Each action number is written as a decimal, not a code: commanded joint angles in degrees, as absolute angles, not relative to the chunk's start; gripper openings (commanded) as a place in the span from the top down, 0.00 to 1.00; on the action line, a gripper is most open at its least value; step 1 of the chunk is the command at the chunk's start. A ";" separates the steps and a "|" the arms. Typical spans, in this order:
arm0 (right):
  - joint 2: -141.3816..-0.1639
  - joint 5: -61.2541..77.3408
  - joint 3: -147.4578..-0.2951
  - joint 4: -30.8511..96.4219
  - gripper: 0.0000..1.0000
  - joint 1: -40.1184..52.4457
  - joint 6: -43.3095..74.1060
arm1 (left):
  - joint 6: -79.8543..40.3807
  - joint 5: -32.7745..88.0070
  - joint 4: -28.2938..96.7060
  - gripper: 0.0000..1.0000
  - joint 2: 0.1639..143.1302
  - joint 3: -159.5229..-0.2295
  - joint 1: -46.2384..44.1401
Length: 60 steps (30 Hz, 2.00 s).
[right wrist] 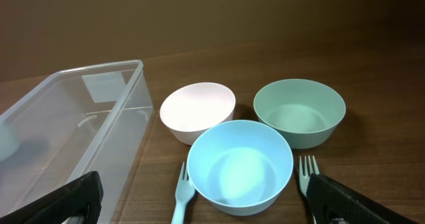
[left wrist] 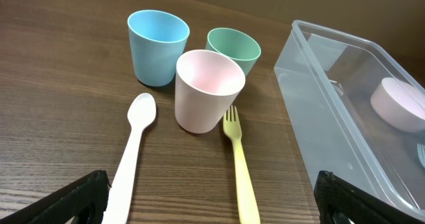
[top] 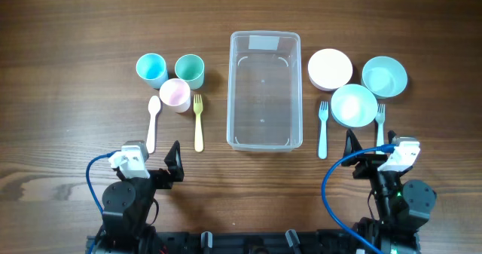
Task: Pack container
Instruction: 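Move the right gripper toward the light-blue bowl on the right, then grasp the rim of the light-blue bowl with the right gripper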
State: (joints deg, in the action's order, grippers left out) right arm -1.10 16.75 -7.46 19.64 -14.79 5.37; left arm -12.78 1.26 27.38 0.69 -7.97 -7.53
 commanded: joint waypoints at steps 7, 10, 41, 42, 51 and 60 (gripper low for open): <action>-0.58 18.11 -6.98 19.53 0.00 -14.48 7.90 | -12.47 1.93 27.22 0.00 0.38 -7.77 -7.18; -0.58 18.11 -6.98 19.66 0.00 -14.48 8.47 | -12.47 1.93 27.20 0.00 0.38 -7.77 -7.18; -82.37 12.49 -84.09 64.10 0.00 -14.48 -3.09 | -10.52 -2.11 45.76 0.00 80.14 -76.20 0.71; -84.05 12.51 -84.09 63.88 0.00 -14.48 -2.83 | -10.50 -1.30 46.19 0.00 81.73 -76.20 1.58; -102.85 4.49 -81.14 65.12 0.01 -14.48 2.66 | -10.72 -1.34 47.22 0.00 86.39 -76.18 2.96; -109.27 5.19 -73.69 55.09 0.29 -14.48 9.58 | -10.72 -1.34 47.22 0.00 86.39 -76.18 2.96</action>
